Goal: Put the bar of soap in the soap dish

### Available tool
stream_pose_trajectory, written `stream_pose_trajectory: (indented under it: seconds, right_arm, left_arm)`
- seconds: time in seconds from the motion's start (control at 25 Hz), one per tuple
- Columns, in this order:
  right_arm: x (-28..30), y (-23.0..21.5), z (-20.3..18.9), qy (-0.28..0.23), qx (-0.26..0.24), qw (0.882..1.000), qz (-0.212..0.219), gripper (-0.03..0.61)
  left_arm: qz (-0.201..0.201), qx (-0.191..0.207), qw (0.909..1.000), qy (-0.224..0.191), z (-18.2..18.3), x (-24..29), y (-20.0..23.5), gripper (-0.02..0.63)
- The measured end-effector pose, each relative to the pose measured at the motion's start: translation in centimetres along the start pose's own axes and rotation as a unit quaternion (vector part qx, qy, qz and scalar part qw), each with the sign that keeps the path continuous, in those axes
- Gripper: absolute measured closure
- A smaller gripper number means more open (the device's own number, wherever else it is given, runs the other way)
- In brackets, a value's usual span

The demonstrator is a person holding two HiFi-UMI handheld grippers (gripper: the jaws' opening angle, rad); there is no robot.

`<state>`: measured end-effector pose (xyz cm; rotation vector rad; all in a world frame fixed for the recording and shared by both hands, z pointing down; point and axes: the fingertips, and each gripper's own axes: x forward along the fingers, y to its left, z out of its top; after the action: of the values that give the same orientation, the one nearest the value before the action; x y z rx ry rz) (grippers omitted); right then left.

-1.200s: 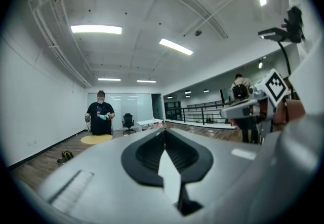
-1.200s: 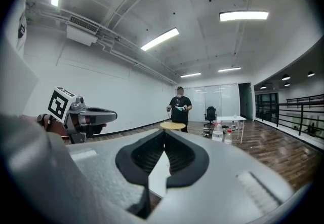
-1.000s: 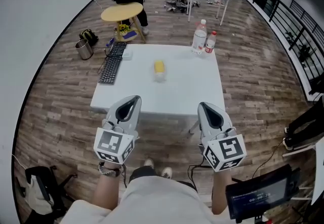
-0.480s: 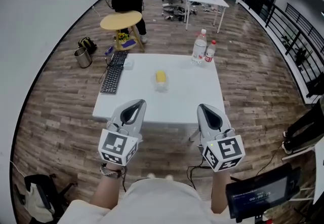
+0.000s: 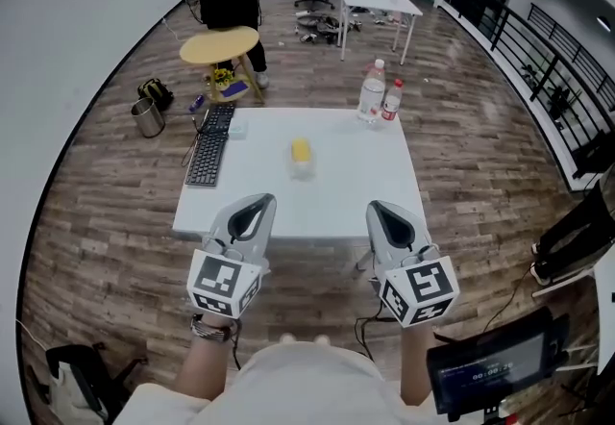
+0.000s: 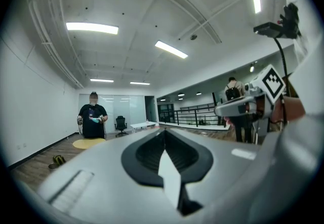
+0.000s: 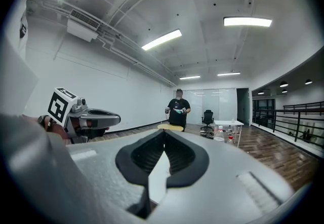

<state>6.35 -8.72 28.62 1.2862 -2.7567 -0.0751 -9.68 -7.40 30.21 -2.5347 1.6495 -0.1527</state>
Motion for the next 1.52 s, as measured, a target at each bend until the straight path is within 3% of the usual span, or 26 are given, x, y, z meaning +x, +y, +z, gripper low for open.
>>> stream_pose_trajectory:
  seconds: [0.84,1.16,1.52]
  right_arm:
    - [-1.0,3.7,-2.7,0.052,0.023,0.998,-0.033,0.575]
    - [-0.4,4.4,-2.5,0.049,0.021,0.998,-0.023,0.575]
    - [-3.0,3.7,-3.0,0.049,0.03,0.998,-0.023,0.575]
  left_arm:
    - [-0.054,-0.016,0.9981,0.025,-3.3,-1.8,-0.2,0.606]
    - [-0.051,-0.035,0.9974,0.037,-4.4,-2.4,0.0,0.606]
    - [-0.047,-0.025,0.9979,0.038,-3.4,-2.7,-1.9,0.606]
